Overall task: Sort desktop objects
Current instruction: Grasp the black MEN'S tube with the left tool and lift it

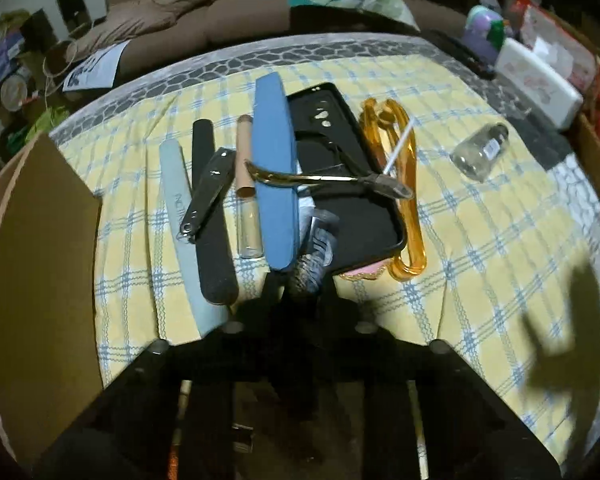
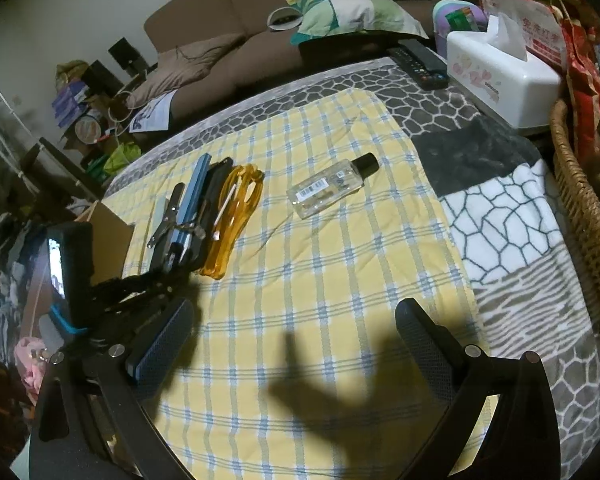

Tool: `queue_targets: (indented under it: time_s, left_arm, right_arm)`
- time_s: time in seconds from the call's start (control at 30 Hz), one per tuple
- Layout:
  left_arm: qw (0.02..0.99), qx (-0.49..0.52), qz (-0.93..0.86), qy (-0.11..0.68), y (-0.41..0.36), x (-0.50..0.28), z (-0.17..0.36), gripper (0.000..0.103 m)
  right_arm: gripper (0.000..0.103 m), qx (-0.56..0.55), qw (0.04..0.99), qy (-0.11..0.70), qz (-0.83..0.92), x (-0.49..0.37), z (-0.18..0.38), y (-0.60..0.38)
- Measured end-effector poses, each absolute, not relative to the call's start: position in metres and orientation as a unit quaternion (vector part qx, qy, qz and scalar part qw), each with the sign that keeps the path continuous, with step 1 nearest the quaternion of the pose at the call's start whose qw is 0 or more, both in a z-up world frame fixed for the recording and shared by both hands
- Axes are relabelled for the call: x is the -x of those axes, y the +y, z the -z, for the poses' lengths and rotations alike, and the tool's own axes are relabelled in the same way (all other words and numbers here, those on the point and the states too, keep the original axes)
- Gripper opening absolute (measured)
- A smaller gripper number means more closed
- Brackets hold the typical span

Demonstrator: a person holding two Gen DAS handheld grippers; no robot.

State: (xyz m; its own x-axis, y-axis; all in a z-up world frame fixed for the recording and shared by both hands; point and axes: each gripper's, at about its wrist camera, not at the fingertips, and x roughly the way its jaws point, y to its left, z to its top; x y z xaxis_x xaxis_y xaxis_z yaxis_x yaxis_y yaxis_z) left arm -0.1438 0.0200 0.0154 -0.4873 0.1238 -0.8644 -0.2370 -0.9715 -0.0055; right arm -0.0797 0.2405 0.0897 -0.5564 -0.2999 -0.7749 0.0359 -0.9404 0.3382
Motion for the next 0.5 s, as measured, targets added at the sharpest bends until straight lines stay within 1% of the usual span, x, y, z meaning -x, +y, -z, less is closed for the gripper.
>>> queue_targets:
  time_s: [0.03,0.23,0.4,0.5]
  left_arm:
    - [0.110,0.499,-0.858,0.043,0.017,0.144,-0.016,0.015]
    - [0.129,0.496,-0.858,-0.018,-0.002,0.130,-0.035,0.015]
    - [0.170,0.477,-0.857,-0.094,-0.023,0.111,-0.079,0.015]
    - [0.183,0.458,-0.862,-0.118,-0.040,0.097,-0.110,0.015]
  right_arm:
    - [0.103,-0.461,0.099,-0.142,0.871,0.080,-0.090,0.239]
    - [0.103,-0.462,0.109,-0.151,0.867,0.083,-0.091,0.233]
    - [0.103,-0.459,0.131,-0.180,0.860,0.084,-0.093,0.225]
    - [0.103,-0.456,0.142,-0.205,0.854,0.086,-0.094,0.220]
